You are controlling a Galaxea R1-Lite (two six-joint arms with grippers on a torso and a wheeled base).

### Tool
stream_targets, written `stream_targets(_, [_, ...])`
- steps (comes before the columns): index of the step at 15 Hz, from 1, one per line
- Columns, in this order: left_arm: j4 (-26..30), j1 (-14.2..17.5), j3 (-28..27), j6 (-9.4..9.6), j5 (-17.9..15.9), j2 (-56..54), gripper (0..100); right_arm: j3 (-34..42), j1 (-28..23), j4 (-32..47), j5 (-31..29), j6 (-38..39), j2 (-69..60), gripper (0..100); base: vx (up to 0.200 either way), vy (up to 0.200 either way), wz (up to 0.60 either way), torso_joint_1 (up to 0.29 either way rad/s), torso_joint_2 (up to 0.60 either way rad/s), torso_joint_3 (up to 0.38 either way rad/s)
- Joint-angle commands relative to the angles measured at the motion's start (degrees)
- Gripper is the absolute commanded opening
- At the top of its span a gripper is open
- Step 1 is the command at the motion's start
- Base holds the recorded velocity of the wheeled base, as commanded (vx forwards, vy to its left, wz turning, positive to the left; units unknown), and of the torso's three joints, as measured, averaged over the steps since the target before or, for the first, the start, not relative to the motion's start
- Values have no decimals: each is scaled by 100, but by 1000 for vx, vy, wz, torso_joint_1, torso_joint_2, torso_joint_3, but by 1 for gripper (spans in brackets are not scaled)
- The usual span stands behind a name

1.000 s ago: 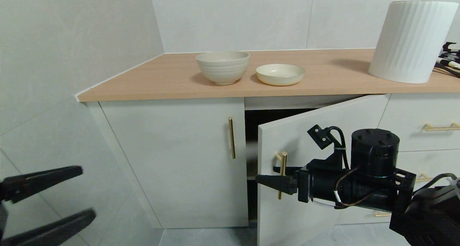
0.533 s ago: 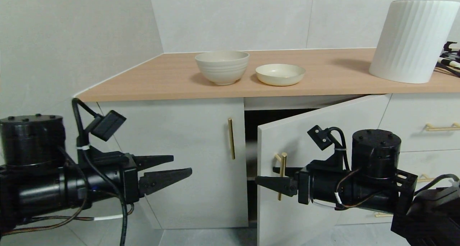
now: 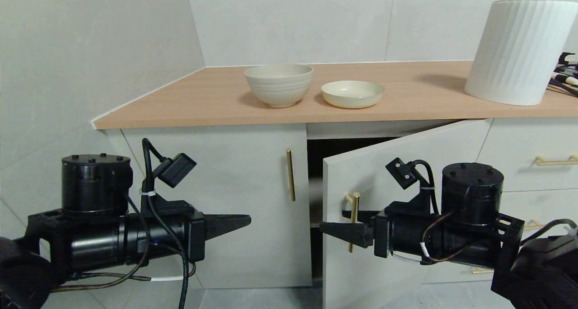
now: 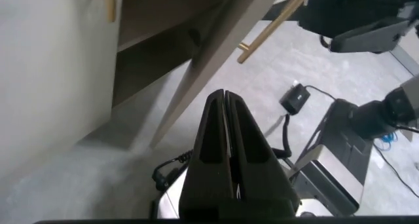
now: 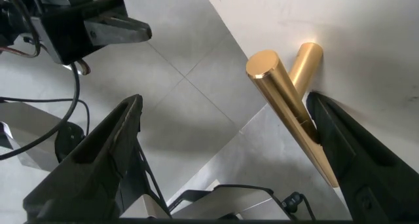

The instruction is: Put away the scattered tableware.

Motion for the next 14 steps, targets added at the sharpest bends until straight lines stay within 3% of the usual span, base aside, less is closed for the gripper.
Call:
stream_targets(1, [-5,-35,-45,-4,-2,7,0,6,2,5,0,1,21,100,0,0,0,0,0,0])
stream_targets(4, [4,-360,-502,-4,-2,236,0,-2,2,5,-8,10,-58,100,0,0,0,0,0,0])
stream_targets(5, [-5,-554,-1021,5,-2,693,0,6,2,-4,-8,1,-102,100,0,0,0,0,0,0])
stream_targets(7, [-49,-721,-1469,23,15,1291,0,24,2,-4,-8,-8,-119,100,0,0,0,0,0,0])
stream_targets(9, [-875,-774,-1223,5,68,1836,0,42,2,-4,-8,-8,-110,100,0,0,0,0,0,0])
stream_targets(10, [-1666,-905,-1038,14,358,2213,0,68,2,-4,-17,-25,-119,100,0,0,0,0,0,0])
stream_targets(11, [-2158,-1064,-1065,-92,824,2477,0,50,2,-4,-26,-16,-137,100,0,0,0,0,0,0])
stream_targets(12, [-2431,-1187,-1100,-127,1061,2732,0,59,2,-4,-26,-16,-172,100,0,0,0,0,0,0])
stream_targets(14, [-2572,-1222,-1100,-162,1061,2837,0,68,2,-4,-26,-25,-181,100,0,0,0,0,0,0])
